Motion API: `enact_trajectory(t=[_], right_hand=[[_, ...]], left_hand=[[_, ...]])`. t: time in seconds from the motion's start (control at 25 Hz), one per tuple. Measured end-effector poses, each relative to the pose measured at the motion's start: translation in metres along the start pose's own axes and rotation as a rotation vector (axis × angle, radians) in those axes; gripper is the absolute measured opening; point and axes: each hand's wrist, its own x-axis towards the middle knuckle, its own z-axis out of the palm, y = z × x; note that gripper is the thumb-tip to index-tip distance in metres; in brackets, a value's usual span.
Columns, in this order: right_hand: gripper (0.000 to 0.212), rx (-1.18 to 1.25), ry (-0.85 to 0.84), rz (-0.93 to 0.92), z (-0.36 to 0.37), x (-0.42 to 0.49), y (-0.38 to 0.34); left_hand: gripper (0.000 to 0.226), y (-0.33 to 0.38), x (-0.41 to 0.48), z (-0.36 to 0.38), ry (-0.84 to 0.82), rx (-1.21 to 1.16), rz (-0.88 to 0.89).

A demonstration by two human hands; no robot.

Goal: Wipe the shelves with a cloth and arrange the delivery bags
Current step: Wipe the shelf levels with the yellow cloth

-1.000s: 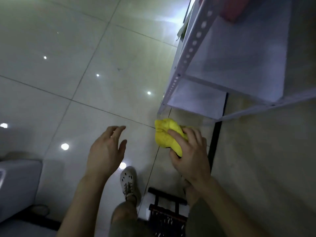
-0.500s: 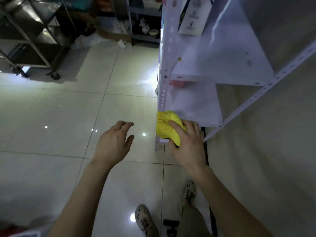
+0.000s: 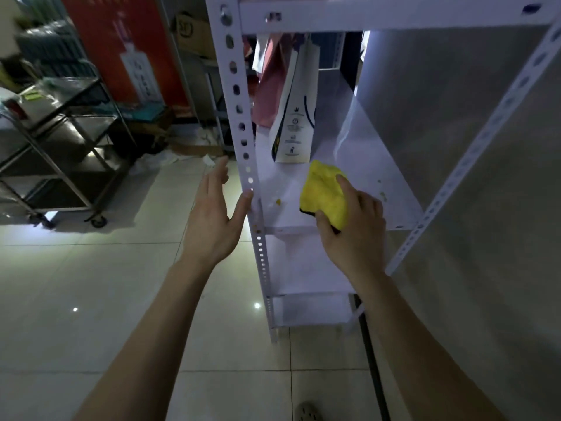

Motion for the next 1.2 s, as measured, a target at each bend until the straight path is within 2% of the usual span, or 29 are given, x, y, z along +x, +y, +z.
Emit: enact_trajectory(t=[0.08,0.16,0.2,0.28,0.36,0.44,0.64,0.76,0.88,1.08,1.2], right_hand=[[0.065,-0.047,-0.176,0.051,0.028,0.034,0.004],[0.058,-0.231,-0.373,-0.046,0.052,0.047,0.02],[0.055,-0.291,-0.386,-0.136,0.057,0.051,0.032],[0.053,-0.22,-0.325,-0.281,0.062,0.061,0.055],[0.054,-0.111,-0.41,-0.422,0.068,0.072,0.071],[0.053,-0.123,-0.507,-0.483,0.08,0.07,0.076],[0.056,-0.191,-0.502,-0.416,0.107,0.07,0.065],[0.054,-0.179,-0.577,-0.348,0.135,0.086,0.015],[0.053,-0.179,-0.619,-0.354,0.15,0.08,-0.014],[0.049,-0.14,-0.584,-0.397,0.118,0.058,0.013],[0.049,-0.214,-0.49,-0.236,0.093,0.063,0.057]], left_hand=[[0.074,0.016,0.026,0.008,0.069,-0.075,0.019],[0.084,0.029,0.047,0.014,0.141,-0.132,0.024],[0.088,0.032,0.054,0.017,0.173,-0.153,0.041],[0.089,0.035,0.065,0.024,0.219,-0.147,0.119],[0.084,0.035,0.074,0.031,0.252,-0.111,0.189],[0.08,0.028,0.079,0.041,0.301,-0.076,0.212],[0.075,0.011,0.083,0.063,0.451,0.06,0.127],[0.074,0.007,0.086,0.064,0.476,0.094,0.161],[0.076,0.004,0.088,0.063,0.514,0.096,0.194],[0.074,0.002,0.089,0.064,0.519,0.076,0.217],[0.074,0.0,0.092,0.065,0.501,0.077,0.219]])
